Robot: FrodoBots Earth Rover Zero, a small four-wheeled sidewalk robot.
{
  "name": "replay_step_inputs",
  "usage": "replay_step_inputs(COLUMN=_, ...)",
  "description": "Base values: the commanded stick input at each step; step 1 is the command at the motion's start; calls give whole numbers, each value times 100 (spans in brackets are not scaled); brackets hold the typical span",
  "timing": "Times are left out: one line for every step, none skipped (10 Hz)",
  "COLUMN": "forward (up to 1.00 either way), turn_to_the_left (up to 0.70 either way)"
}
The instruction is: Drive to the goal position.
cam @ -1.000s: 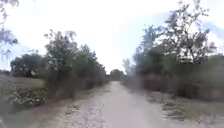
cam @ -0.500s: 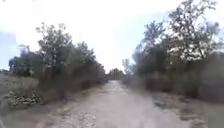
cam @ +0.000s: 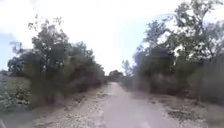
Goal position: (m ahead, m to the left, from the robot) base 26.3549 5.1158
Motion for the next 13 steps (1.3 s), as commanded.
replay_step_inputs(forward=85, turn_to_the_left=0)
replay_step_inputs(forward=85, turn_to_the_left=0)
replay_step_inputs(forward=85, turn_to_the_left=0)
replay_step_inputs(forward=85, turn_to_the_left=0)
replay_step_inputs(forward=85, turn_to_the_left=0)
replay_step_inputs(forward=85, turn_to_the_left=0)
replay_step_inputs(forward=85, turn_to_the_left=0)
replay_step_inputs(forward=85, turn_to_the_left=1)
replay_step_inputs(forward=85, turn_to_the_left=7)
replay_step_inputs(forward=85, turn_to_the_left=18)
replay_step_inputs(forward=85, turn_to_the_left=11)
replay_step_inputs(forward=85, turn_to_the_left=0)
replay_step_inputs(forward=85, turn_to_the_left=0)
